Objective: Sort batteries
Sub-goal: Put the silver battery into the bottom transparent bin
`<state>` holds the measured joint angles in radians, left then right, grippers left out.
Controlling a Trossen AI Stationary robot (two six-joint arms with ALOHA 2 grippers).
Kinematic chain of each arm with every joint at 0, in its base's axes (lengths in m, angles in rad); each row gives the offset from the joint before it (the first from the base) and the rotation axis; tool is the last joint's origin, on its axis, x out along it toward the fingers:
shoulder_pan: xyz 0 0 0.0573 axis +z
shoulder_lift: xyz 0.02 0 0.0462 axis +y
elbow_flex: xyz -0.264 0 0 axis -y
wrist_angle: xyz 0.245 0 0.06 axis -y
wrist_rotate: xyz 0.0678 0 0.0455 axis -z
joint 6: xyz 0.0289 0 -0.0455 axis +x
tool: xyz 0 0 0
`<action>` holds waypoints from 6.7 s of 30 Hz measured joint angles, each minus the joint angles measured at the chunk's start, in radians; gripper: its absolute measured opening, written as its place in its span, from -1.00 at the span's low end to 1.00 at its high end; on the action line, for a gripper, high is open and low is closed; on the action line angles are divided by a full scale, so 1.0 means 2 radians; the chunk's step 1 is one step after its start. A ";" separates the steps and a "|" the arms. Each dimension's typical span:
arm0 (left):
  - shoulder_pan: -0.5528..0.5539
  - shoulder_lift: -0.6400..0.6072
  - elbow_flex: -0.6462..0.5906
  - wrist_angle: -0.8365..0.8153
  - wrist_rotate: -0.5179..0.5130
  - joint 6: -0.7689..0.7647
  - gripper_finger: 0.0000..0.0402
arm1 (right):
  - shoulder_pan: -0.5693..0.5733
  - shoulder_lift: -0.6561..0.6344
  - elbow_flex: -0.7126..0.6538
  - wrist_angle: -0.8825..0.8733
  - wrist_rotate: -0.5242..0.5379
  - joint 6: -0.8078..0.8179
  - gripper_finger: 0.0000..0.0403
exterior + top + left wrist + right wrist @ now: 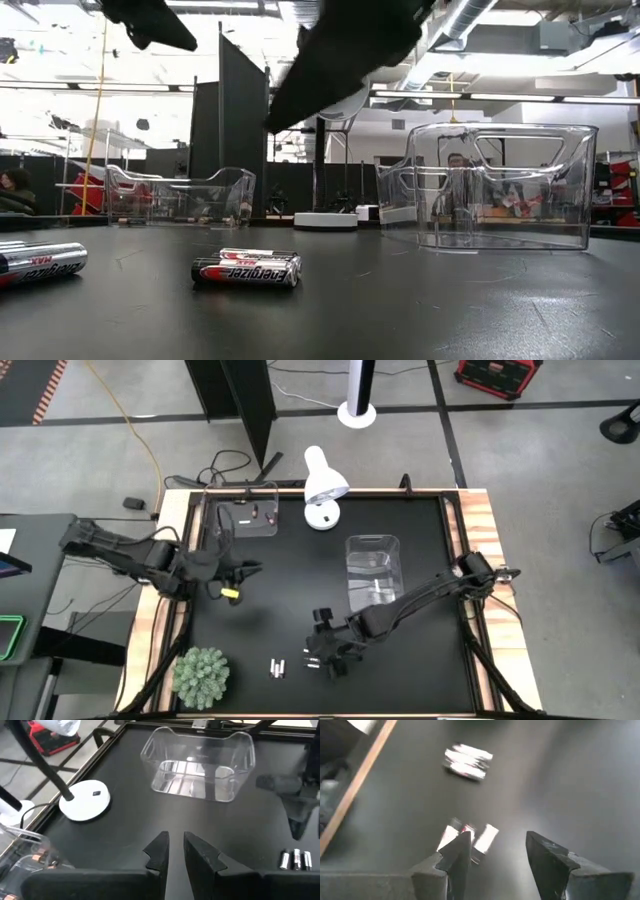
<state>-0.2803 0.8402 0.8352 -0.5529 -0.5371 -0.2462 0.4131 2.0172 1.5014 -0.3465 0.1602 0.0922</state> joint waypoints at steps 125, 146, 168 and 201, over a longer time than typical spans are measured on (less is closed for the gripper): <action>-0.197 0.039 -0.011 0.021 -0.153 -0.051 -0.93 | -0.021 0.120 0.058 -0.068 -0.013 0.021 -0.58; -0.197 0.039 -0.010 0.022 -0.153 -0.053 -0.93 | -0.017 0.123 0.090 -0.085 -0.013 -0.007 -0.96; -0.197 0.039 -0.010 0.021 -0.148 -0.053 -0.93 | -0.028 0.115 0.124 -0.126 -0.015 -0.038 -0.97; -0.197 0.039 -0.010 0.010 -0.148 -0.054 -0.93 | -0.077 -0.136 0.054 -0.251 0.081 -0.078 -0.97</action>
<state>-0.6746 0.9184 0.8154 -0.5324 -0.8333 -0.3538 0.2593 1.7450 1.6087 -0.8489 0.3229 -0.0631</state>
